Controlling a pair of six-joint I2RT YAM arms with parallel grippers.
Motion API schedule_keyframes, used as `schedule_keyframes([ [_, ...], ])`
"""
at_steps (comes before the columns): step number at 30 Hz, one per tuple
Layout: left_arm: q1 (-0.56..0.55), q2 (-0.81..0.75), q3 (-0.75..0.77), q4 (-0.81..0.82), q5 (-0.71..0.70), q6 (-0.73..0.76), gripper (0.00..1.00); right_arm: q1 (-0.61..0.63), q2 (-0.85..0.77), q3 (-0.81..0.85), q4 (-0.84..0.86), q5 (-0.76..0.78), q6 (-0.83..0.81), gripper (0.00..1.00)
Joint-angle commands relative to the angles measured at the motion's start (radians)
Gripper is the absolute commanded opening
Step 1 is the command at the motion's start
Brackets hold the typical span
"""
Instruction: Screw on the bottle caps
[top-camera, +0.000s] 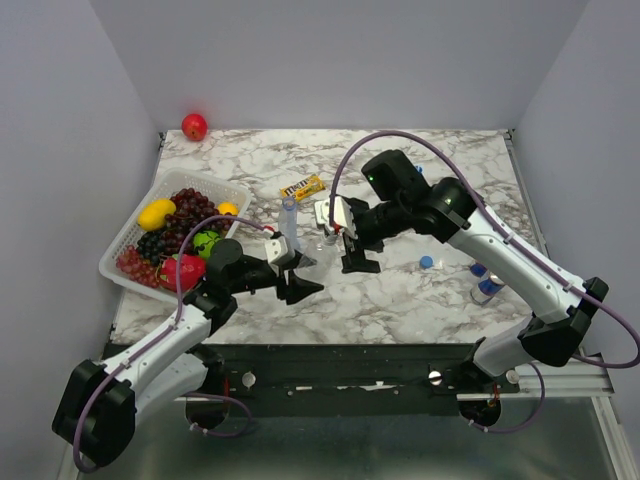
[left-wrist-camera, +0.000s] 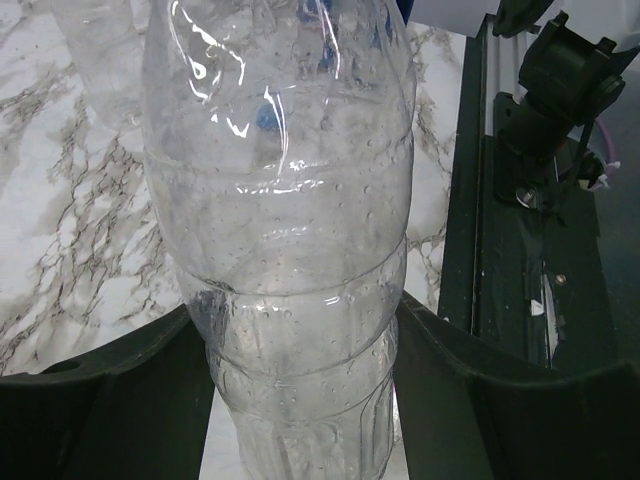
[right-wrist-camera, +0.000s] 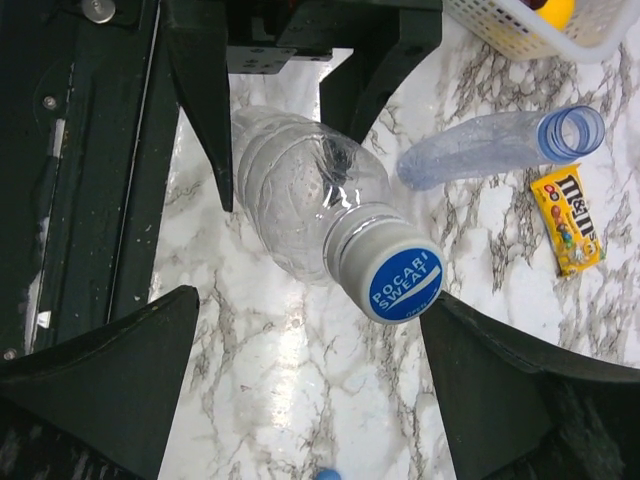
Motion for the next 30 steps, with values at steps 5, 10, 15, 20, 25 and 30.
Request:
schedule_keyframes([
  [5,0.007,-0.01,0.034,-0.194,0.065,0.295,0.0,-0.029,0.03,0.187,-0.13,0.071,-0.068,0.98],
  [10,0.007,0.014,0.08,-0.317,0.094,0.41,0.0,-0.028,0.016,0.197,-0.184,-0.011,-0.187,0.97],
  [15,0.007,0.033,0.114,-0.317,0.105,0.415,0.0,-0.017,-0.035,0.085,-0.142,-0.102,-0.267,0.99],
  [20,0.007,0.041,0.131,-0.299,0.105,0.354,0.0,-0.003,-0.012,0.074,-0.133,-0.128,-0.257,0.99],
  [25,0.007,0.041,0.117,-0.222,0.098,0.231,0.0,0.003,-0.022,0.042,-0.108,-0.121,-0.246,0.99],
  [30,0.018,0.039,0.085,-0.139,0.085,0.134,0.0,0.002,-0.038,0.016,-0.115,-0.113,-0.241,0.99],
])
